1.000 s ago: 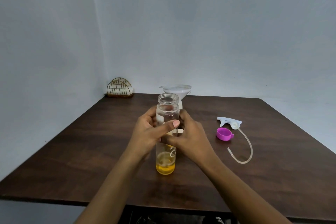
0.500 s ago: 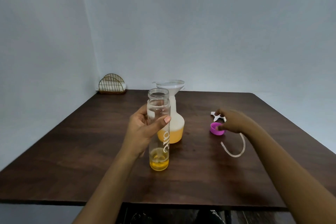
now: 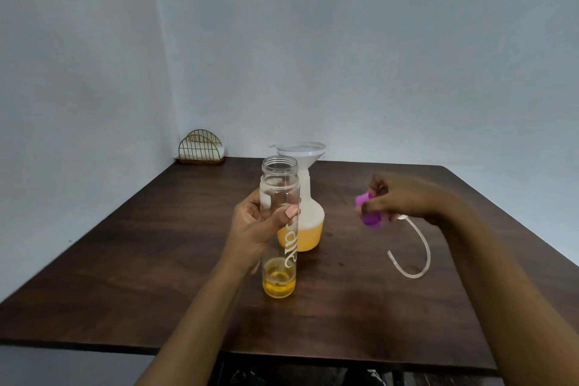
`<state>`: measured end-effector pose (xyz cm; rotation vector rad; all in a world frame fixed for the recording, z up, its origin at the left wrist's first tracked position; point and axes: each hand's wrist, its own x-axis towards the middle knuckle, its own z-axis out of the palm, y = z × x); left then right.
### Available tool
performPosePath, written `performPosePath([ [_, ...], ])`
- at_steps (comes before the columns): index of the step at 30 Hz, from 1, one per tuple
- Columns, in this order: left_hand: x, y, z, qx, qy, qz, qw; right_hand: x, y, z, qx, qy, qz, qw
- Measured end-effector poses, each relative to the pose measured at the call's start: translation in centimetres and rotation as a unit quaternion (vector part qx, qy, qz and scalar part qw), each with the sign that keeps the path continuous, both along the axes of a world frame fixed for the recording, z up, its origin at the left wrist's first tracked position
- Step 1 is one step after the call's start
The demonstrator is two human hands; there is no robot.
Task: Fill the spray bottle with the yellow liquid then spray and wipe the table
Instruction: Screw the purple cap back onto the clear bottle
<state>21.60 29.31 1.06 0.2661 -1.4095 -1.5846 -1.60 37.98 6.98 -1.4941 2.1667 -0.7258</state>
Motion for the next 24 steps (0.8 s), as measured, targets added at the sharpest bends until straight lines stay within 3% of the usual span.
performPosePath([
  [2,-0.1,-0.2,-0.2,0.004,0.001,0.0,1.0,3.1,1.6,2.8,-0.068,-0.118,0.053,0.989],
  [5,-0.1,-0.5,-0.4,0.002,-0.002,0.0,1.0,7.3,2.3,6.0,-0.165,-0.281,0.156,0.932],
  [9,0.0,-0.6,-0.5,-0.001,-0.01,0.004,1.0,10.3,0.2,6.8,-0.241,-0.373,0.164,0.881],
  [13,0.1,-0.7,-0.5,0.004,-0.004,0.008,1.0,11.4,-2.0,5.7,-0.275,-0.345,0.137,0.887],
  [16,0.1,-0.7,-0.5,0.001,-0.006,0.001,1.0,10.8,-2.8,4.9,-0.278,-0.248,0.12,0.92],
  [20,0.0,-0.7,-0.4,0.005,-0.007,-0.001,1.0,10.1,-2.9,5.5,-0.223,-0.198,0.165,0.94],
  [24,0.0,-0.7,-0.5,0.006,-0.007,-0.006,1.0,10.0,-2.6,6.5,-0.165,-0.093,0.228,0.955],
])
